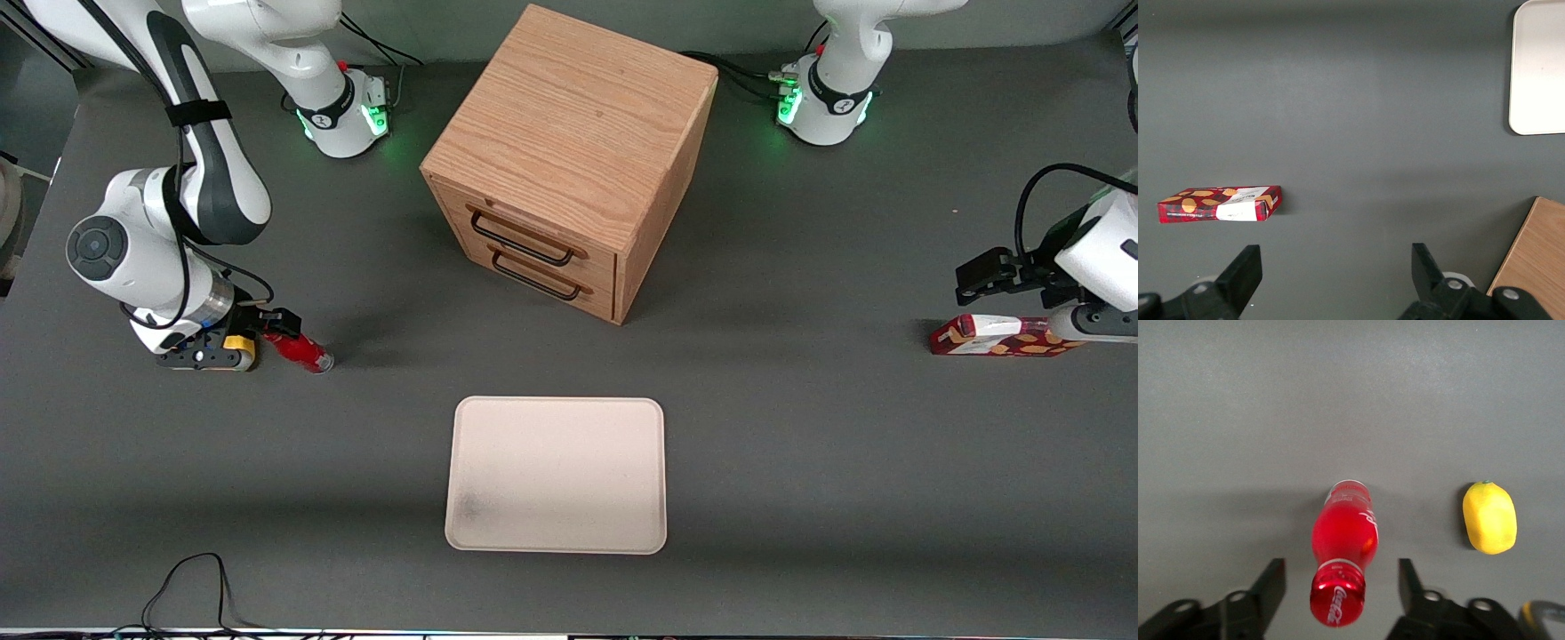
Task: Place coke bottle on tray
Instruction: 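Close the right gripper on the bottle and lift it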
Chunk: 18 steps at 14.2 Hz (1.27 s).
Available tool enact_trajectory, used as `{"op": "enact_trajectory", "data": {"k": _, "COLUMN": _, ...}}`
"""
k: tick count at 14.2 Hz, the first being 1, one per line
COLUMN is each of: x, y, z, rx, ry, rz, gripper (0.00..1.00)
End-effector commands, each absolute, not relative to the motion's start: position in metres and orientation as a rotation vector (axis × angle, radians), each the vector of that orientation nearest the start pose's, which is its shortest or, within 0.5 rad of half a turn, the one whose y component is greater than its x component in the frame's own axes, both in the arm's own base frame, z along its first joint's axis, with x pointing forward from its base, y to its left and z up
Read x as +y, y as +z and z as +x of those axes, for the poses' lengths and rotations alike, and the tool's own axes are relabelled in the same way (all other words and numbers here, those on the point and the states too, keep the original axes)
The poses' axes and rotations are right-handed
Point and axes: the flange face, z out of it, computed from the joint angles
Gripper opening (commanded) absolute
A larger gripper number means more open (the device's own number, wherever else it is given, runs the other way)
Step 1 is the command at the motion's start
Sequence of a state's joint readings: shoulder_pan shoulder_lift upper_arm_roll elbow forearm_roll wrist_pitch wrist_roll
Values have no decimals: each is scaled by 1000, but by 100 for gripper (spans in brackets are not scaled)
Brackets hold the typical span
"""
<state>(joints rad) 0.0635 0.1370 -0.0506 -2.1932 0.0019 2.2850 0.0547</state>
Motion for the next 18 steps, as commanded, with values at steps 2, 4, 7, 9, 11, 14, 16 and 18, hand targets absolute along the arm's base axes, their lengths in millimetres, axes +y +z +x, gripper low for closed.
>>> {"op": "enact_trajectory", "data": {"k": 2, "x": 5, "y": 315, "z": 544, "rx": 26, "ry": 45, "rz": -3135, "gripper": 21}}
{"op": "enact_trajectory", "data": {"k": 4, "x": 6, "y": 319, "z": 548, "rx": 31, "ry": 34, "rz": -3132, "gripper": 0}}
{"op": "enact_trajectory", "data": {"k": 7, "x": 8, "y": 350, "z": 570, "rx": 27, "ry": -17, "rz": -3131, "gripper": 0}}
{"op": "enact_trajectory", "data": {"k": 9, "x": 14, "y": 394, "z": 592, "rx": 19, "ry": 0, "rz": -3128, "gripper": 0}}
{"op": "enact_trajectory", "data": {"k": 11, "x": 26, "y": 452, "z": 617, "rx": 0, "ry": 32, "rz": -3123, "gripper": 0}}
{"op": "enact_trajectory", "data": {"k": 14, "x": 55, "y": 538, "z": 649, "rx": -35, "ry": 74, "rz": -3081, "gripper": 0}}
{"op": "enact_trajectory", "data": {"k": 16, "x": 90, "y": 570, "z": 666, "rx": -105, "ry": 91, "rz": -3063, "gripper": 0}}
{"op": "enact_trajectory", "data": {"k": 18, "x": 108, "y": 573, "z": 687, "rx": -90, "ry": 51, "rz": -3035, "gripper": 0}}
